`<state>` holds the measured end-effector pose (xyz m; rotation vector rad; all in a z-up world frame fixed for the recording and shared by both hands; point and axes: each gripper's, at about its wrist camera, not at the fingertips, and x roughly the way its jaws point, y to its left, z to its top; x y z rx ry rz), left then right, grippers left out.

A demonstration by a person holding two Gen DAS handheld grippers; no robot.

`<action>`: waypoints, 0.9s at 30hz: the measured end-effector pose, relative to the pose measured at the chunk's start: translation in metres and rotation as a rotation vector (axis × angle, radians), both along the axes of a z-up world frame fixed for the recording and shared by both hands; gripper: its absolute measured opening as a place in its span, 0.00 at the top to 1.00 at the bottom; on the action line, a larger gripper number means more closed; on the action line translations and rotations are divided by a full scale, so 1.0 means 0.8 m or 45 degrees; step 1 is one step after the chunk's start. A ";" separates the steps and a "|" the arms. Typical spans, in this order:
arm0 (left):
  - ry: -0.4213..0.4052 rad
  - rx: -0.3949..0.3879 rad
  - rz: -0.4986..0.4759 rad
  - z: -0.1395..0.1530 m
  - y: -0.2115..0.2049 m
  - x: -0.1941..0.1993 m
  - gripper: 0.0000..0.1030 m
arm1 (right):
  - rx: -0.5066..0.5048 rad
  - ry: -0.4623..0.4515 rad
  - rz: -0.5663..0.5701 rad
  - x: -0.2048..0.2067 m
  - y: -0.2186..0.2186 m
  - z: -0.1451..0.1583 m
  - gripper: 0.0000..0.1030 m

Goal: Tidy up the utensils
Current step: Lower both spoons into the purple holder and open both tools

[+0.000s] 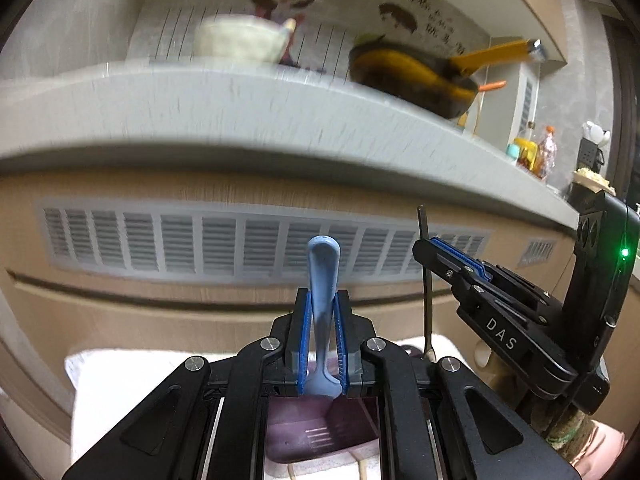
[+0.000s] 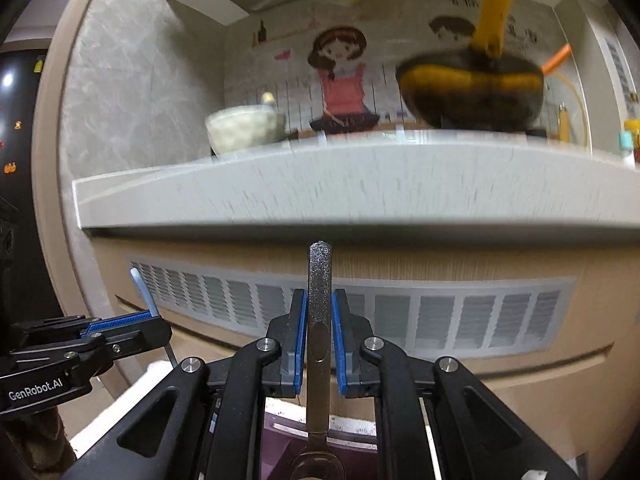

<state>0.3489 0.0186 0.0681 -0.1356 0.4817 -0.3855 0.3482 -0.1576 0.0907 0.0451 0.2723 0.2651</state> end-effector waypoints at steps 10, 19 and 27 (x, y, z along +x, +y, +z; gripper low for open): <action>0.168 0.021 0.057 -0.068 0.005 -0.013 0.54 | -0.063 0.244 0.014 -0.003 -0.015 -0.080 0.65; 0.289 0.104 0.116 -0.105 0.014 -0.102 0.32 | -0.186 0.388 -0.074 -0.102 -0.032 -0.118 0.17; 0.447 0.188 0.125 -0.153 0.014 -0.161 0.29 | -0.237 0.499 -0.069 -0.151 -0.004 -0.164 0.00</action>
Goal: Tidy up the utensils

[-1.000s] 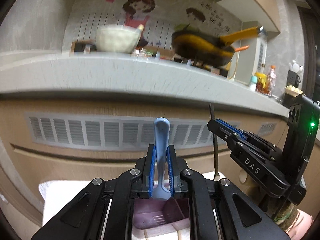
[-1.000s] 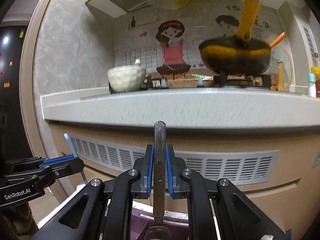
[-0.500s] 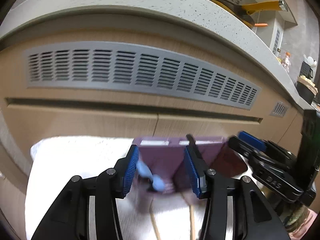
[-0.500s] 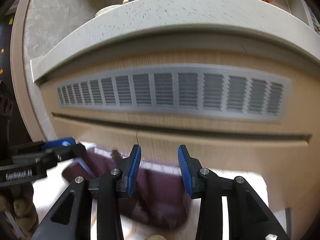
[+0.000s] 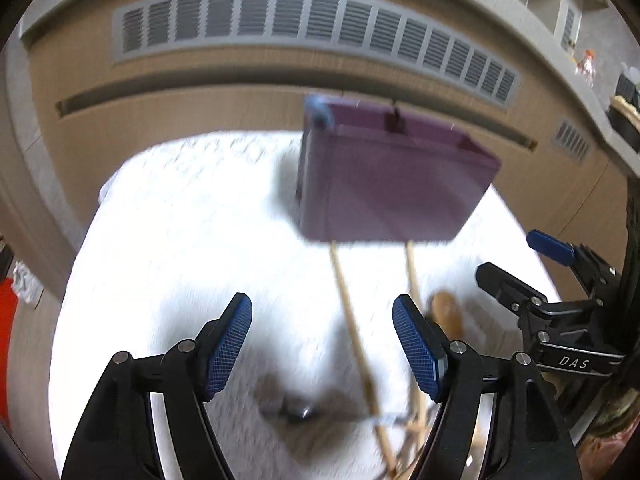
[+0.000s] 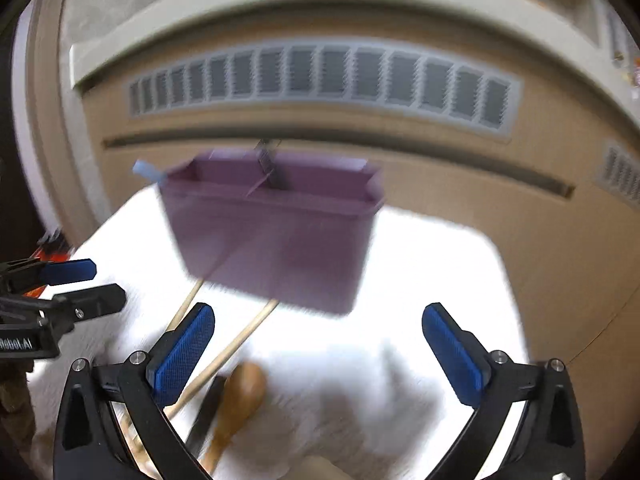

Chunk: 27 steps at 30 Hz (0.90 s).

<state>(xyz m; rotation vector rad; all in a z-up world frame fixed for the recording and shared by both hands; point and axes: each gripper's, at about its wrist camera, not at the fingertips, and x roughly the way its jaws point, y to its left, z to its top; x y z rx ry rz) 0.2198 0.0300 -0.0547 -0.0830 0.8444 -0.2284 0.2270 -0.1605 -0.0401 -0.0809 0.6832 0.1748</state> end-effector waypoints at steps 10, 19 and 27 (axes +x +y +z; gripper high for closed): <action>0.072 -0.015 0.153 -0.020 0.049 -0.029 0.24 | 0.019 0.361 0.299 0.009 0.094 -0.041 0.77; 0.073 -0.060 0.186 -0.021 0.076 -0.039 0.22 | 0.029 0.466 0.250 0.054 0.156 -0.059 0.85; 0.110 -0.119 0.180 -0.027 0.079 -0.033 0.22 | 0.062 0.481 0.311 0.022 0.134 -0.054 0.95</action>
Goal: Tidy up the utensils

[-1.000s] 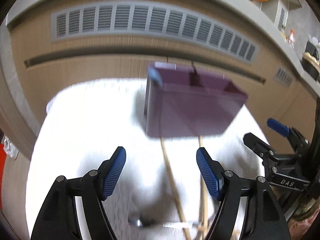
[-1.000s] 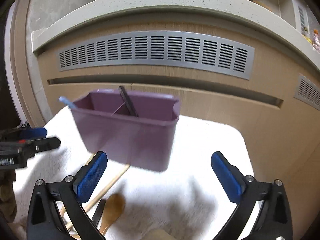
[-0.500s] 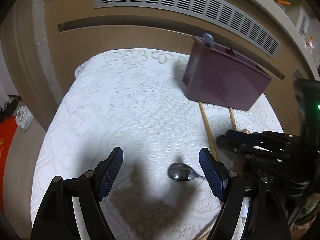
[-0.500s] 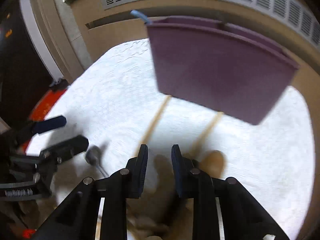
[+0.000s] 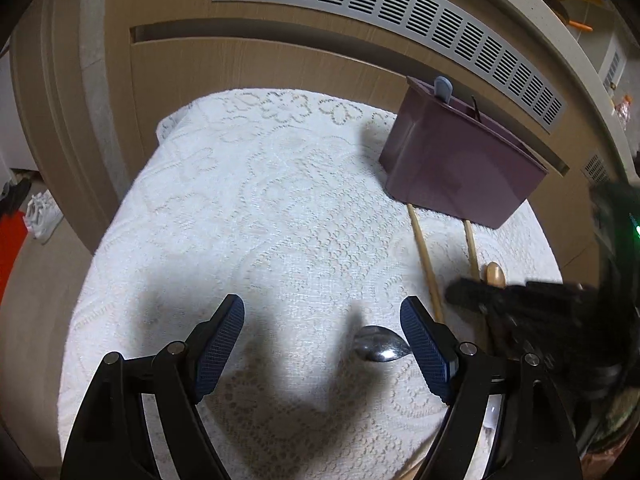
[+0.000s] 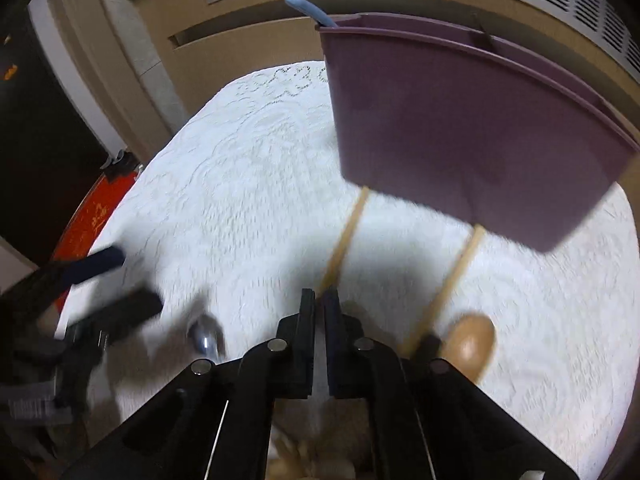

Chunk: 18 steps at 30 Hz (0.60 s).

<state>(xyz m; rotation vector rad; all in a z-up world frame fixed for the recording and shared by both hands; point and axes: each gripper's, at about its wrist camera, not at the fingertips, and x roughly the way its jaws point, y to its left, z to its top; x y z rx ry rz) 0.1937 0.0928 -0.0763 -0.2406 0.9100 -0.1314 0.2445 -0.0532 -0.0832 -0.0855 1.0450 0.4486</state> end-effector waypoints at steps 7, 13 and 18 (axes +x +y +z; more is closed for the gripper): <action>0.033 -0.108 -0.168 0.001 -0.039 0.022 0.34 | 0.003 -0.068 -0.076 -0.037 -0.060 0.016 0.95; 0.062 0.018 -0.318 -0.006 -0.117 0.060 0.60 | -0.016 -0.077 -0.198 -0.025 -0.100 0.006 0.78; 0.082 0.211 -0.320 -0.024 -0.151 0.088 0.76 | -0.001 -0.083 -0.215 -0.035 -0.116 0.001 0.68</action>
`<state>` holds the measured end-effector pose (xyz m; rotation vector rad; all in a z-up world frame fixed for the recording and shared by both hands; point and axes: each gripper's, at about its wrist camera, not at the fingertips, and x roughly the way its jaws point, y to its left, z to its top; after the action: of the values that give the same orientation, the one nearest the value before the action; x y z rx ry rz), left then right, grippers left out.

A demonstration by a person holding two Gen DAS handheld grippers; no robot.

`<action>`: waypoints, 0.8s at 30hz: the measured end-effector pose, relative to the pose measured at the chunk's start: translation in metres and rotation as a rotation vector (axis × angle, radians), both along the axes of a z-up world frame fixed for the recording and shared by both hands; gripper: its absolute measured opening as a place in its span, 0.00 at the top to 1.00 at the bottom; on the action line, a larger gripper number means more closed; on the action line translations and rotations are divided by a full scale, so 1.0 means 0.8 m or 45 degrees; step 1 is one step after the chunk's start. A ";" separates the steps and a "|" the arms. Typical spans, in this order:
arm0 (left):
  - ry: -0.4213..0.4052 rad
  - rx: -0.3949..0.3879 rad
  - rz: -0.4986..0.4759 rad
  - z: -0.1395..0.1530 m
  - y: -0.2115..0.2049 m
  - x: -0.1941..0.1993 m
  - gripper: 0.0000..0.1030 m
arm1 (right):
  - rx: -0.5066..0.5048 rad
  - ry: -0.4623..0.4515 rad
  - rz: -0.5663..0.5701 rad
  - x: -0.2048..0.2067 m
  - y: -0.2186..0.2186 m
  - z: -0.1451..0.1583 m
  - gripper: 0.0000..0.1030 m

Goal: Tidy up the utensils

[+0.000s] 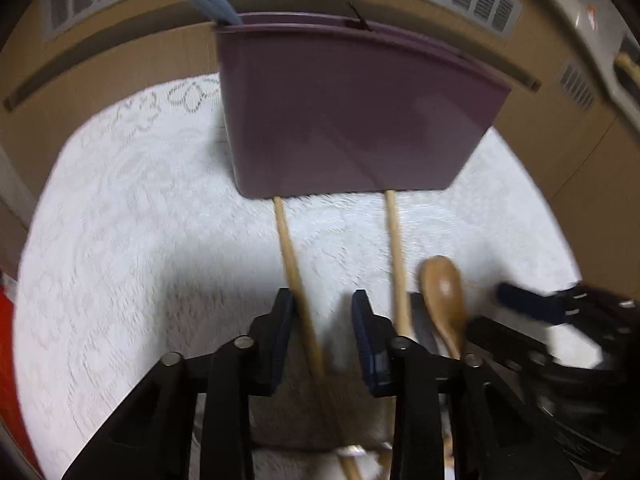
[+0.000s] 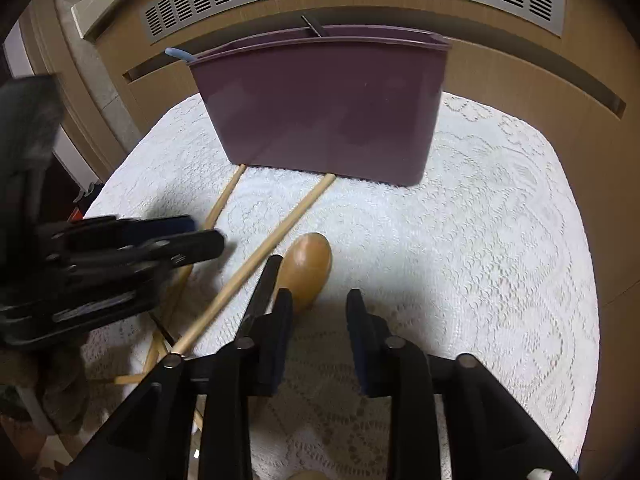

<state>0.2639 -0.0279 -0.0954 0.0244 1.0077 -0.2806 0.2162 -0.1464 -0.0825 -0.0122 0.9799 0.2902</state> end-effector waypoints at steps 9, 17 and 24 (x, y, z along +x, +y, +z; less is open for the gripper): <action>0.012 -0.021 -0.006 0.001 0.032 -0.034 0.92 | -0.061 -0.172 -0.045 0.002 0.000 0.029 0.15; 0.011 -0.070 0.031 0.013 0.071 -0.079 0.92 | -0.017 0.018 -0.005 0.072 0.048 0.002 0.56; 0.039 -0.153 0.080 0.018 0.096 -0.086 0.90 | -0.084 0.039 0.000 0.087 0.073 -0.010 0.84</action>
<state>0.1952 0.0487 -0.0809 -0.1209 1.0187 -0.2842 0.2858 -0.0881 -0.0903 -0.0681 1.0193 0.2582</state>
